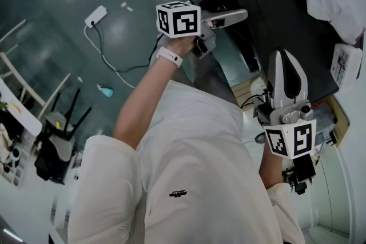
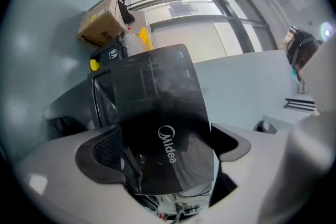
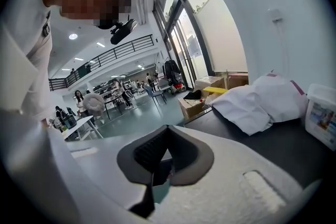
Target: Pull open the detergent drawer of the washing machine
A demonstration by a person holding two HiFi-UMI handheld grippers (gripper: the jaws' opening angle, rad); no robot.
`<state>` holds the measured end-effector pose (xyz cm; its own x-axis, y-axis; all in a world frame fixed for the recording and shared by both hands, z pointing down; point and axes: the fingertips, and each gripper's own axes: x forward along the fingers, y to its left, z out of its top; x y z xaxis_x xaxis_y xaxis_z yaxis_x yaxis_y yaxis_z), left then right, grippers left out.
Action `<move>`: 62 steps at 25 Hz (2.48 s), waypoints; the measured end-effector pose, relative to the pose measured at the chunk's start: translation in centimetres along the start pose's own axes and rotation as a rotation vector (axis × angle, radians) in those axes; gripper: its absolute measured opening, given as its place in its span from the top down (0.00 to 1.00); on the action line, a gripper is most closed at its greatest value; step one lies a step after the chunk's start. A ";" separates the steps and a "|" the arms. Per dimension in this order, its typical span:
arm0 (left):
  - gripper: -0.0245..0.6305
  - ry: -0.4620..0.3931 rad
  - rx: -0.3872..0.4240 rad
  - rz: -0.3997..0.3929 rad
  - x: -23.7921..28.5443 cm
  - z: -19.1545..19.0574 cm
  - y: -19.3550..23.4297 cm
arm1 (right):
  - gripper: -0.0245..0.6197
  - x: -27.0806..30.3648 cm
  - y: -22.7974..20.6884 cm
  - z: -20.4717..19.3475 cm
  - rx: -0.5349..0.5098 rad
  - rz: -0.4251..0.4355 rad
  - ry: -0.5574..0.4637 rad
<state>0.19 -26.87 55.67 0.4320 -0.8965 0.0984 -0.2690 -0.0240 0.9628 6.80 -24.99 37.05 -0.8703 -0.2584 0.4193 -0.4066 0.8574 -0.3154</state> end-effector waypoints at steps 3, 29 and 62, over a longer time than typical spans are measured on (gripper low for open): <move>0.18 -0.009 -0.026 -0.007 -0.3 0.0 -0.2 | 0.95 0.0 0.3 0.1 0.004 -0.003 -0.006; 0.20 0.106 -0.050 0.056 -10.7 -4.1 1.0 | 0.95 -1.0 8.6 -0.7 -0.009 -0.052 -0.060; 0.50 0.039 0.604 0.197 -24.9 1.2 -15.0 | 0.95 -4.6 17.8 4.1 -0.168 -0.062 -0.205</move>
<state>-7.61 -4.74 38.50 0.3532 -0.8929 0.2791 -0.7796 -0.1160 0.6154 2.41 -10.34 25.97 -0.8902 -0.3832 0.2465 -0.4242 0.8945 -0.1413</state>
